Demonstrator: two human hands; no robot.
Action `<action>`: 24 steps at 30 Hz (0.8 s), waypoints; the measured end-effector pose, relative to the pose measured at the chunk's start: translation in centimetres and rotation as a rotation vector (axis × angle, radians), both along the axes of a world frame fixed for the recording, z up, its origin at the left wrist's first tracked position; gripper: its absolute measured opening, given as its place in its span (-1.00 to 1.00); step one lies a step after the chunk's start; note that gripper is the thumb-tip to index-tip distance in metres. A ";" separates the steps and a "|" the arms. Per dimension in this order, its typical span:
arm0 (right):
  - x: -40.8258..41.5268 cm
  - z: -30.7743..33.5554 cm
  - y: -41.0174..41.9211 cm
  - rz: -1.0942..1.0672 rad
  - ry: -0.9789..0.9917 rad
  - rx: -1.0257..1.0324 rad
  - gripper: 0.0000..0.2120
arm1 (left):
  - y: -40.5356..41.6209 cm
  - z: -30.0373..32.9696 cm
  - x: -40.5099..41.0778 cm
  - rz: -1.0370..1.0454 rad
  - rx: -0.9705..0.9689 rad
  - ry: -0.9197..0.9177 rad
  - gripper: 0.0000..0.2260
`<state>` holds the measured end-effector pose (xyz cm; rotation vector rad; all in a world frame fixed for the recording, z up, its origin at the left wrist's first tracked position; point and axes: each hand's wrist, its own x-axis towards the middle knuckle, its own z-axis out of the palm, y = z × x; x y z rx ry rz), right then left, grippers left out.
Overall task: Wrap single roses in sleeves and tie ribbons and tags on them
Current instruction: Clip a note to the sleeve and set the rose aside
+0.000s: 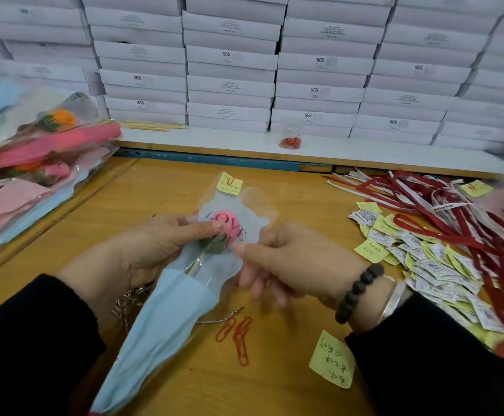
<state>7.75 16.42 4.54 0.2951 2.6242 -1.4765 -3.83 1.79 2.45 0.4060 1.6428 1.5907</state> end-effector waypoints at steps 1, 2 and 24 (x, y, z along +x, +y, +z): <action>0.1 -0.1 -0.6 0.041 -0.036 -0.039 -0.59 | 0.0 0.1 0.0 -0.006 0.001 0.006 -0.76; 0.1 -0.3 -1.1 0.070 -0.063 -0.077 -0.59 | 0.0 0.2 0.1 -0.010 0.004 0.012 -0.73; -0.9 -2.9 -4.8 -0.258 0.161 -0.860 -0.85 | -1.2 1.0 -1.9 0.092 0.078 0.158 -0.57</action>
